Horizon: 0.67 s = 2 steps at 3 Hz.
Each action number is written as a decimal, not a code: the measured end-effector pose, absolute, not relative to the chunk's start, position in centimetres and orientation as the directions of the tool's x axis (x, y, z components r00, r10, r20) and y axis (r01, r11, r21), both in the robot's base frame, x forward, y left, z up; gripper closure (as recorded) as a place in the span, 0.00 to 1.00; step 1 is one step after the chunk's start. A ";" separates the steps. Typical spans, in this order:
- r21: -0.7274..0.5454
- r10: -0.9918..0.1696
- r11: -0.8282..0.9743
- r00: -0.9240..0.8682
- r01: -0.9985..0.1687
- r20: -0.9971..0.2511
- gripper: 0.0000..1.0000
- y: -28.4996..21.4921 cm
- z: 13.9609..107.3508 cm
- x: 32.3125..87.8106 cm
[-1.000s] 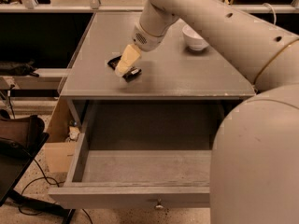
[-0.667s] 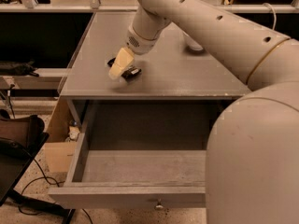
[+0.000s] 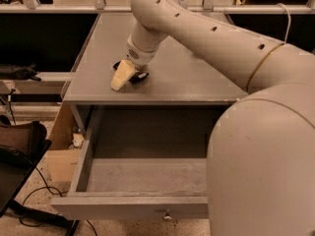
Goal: Place rxbar chocolate into top drawer
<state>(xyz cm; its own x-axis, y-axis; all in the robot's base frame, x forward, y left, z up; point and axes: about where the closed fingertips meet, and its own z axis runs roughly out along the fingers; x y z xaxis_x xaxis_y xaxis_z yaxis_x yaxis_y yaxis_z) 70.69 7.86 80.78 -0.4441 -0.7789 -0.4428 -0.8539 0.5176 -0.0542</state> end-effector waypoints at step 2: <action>-0.054 -0.779 0.518 -0.444 -0.854 -0.443 0.73 7.9 82.4 70.7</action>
Offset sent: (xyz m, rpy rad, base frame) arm 0.0001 0.0000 0.0053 -0.0001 -0.0002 0.0000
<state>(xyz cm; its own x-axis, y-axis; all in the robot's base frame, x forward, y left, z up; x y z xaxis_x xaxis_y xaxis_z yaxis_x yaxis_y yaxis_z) 70.70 7.86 82.39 -0.4440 -0.7789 -0.4428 -0.8539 0.5176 -0.0544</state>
